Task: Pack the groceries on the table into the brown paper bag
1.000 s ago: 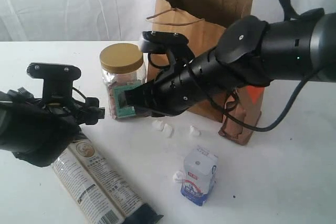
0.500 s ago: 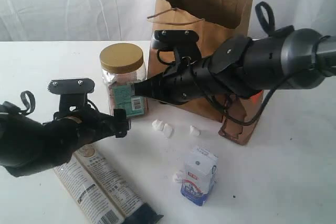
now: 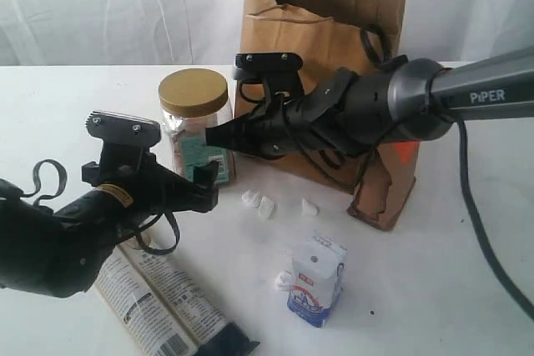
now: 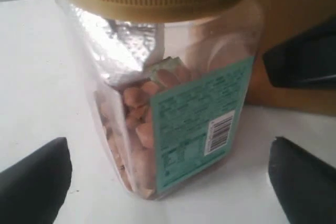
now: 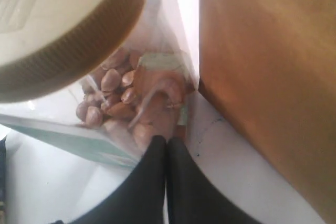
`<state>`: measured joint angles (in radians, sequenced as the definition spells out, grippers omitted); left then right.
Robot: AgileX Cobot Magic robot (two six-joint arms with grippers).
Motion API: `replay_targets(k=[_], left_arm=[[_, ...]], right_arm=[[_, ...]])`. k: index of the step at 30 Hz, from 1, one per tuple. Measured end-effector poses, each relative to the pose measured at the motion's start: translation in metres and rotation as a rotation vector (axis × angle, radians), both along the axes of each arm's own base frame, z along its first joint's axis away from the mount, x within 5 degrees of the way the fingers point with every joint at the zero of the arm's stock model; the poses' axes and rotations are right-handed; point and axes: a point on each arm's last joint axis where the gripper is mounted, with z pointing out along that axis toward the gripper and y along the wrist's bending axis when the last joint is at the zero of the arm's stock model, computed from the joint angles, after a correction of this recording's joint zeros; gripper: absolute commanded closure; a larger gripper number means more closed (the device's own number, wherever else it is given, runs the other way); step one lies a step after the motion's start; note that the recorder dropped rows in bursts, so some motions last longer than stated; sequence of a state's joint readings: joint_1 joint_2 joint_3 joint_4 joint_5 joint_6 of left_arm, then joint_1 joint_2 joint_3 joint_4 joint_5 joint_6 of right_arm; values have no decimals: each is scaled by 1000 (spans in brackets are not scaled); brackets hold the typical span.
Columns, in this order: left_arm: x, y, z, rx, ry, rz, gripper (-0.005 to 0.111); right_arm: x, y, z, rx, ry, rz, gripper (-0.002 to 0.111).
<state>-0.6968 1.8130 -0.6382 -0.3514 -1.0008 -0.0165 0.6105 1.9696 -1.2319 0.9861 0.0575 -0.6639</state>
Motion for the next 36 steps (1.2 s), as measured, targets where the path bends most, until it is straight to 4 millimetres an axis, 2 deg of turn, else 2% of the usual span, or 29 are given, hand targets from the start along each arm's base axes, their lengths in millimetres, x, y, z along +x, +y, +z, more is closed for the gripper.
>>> replay_targets(k=[4, 9, 13, 19, 28, 31, 32, 34, 36], left_arm=[[1, 3, 0, 10, -8, 30, 2], [-4, 10, -3, 70, -53, 30, 2], [-22, 29, -14, 89, -62, 65, 2], [-45, 52, -31, 64, 37, 131, 2], [-49, 45, -31, 69, 19, 21, 2], [-49, 45, -30, 159, -16, -15, 2], [-49, 45, -30, 187, -26, -26, 2], [-49, 45, -30, 204, -33, -32, 2], [-45, 42, -28, 194, -46, -31, 2]], right_arm=[[3, 3, -8, -8, 12, 2, 108], [1, 12, -5, -5, 1, 32, 108], [1, 20, 3, -2, -22, 70, 108], [-5, 25, 2, 0, 7, 119, 108], [-20, 39, 1, 8, 60, 201, 108], [-23, 37, 16, 30, 38, 211, 108], [-25, 36, 29, 46, 19, 217, 108], [-31, 35, 44, 55, 2, 252, 108], [-40, 29, 51, 25, -12, 296, 108]])
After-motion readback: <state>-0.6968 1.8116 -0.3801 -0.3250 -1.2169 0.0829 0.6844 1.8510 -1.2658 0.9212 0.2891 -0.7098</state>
